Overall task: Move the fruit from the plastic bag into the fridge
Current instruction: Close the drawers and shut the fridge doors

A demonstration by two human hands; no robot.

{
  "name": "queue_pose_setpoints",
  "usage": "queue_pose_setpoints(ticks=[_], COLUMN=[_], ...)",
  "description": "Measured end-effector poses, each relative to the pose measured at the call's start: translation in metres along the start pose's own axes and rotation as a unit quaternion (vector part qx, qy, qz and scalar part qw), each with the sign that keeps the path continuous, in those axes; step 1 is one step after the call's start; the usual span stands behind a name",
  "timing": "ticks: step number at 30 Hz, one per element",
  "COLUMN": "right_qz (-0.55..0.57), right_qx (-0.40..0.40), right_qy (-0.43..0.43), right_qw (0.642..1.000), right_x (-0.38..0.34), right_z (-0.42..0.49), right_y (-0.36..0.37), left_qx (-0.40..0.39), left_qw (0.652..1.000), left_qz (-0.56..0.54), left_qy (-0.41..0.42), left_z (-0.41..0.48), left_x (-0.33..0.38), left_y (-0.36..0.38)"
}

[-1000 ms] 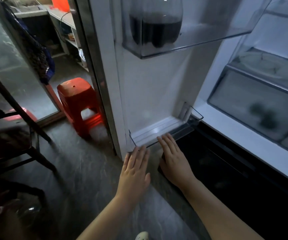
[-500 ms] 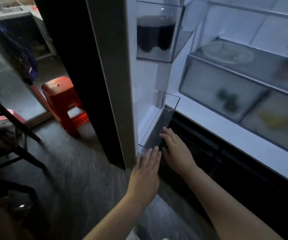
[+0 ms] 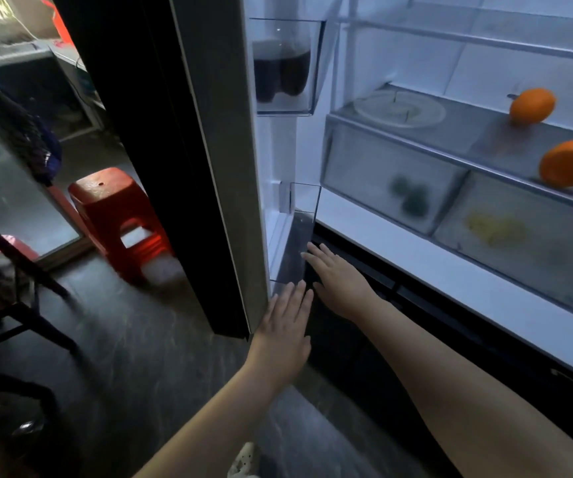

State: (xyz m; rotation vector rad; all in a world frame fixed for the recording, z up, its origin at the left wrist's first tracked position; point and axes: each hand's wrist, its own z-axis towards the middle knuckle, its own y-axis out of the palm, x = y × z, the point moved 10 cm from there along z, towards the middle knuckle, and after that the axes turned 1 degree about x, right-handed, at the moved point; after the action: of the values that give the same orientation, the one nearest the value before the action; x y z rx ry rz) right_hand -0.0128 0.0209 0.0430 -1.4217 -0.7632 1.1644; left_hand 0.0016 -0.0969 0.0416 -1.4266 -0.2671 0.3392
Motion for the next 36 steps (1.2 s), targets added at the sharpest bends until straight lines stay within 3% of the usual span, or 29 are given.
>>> queue_pose_setpoints(ticks=[3, 7, 12, 15, 19, 22, 25, 30, 36], right_qz=[0.028, 0.043, 0.002, -0.023, 0.033, 0.004, -0.015, -0.025, -0.029], right_qx=[0.070, 0.132, 0.096, 0.068, 0.049, 0.094, 0.075, 0.046, 0.095], right_qy=[-0.028, -0.105, -0.123, -0.107, -0.016, -0.054, -0.065, -0.052, -0.008], right_qw=[0.997, 0.985, 0.988, 0.992, 0.998, 0.994, 0.995, 0.997, 0.995], right_x=[-0.014, -0.049, -0.067, -0.062, -0.031, -0.028, -0.031, -0.023, 0.014], right_z=[-0.024, -0.059, -0.063, -0.064, -0.074, -0.081, -0.077, -0.072, -0.078], right_y=[-0.015, -0.022, 0.006, 0.017, 0.026, 0.016, 0.013, 0.021, 0.006], left_qx=[0.087, 0.173, 0.131, 0.101, 0.090, 0.084, 0.086, 0.090, 0.094], left_qw=[0.995, 0.983, 0.980, 0.985, 0.986, 0.987, 0.987, 0.987, 0.991], left_qz=[-0.024, -0.035, -0.045, -0.047, -0.041, -0.042, -0.057, -0.074, -0.072], left_qy=[0.033, -0.059, -0.141, -0.135, -0.135, -0.131, -0.122, -0.109, -0.058], left_z=[-0.018, -0.052, -0.060, -0.055, -0.053, -0.049, -0.045, -0.036, -0.024], left_x=[-0.002, -0.036, -0.068, -0.069, -0.066, -0.063, -0.053, -0.032, -0.002], left_y=[-0.030, -0.059, -0.043, -0.035, -0.032, -0.030, -0.030, -0.029, -0.030])
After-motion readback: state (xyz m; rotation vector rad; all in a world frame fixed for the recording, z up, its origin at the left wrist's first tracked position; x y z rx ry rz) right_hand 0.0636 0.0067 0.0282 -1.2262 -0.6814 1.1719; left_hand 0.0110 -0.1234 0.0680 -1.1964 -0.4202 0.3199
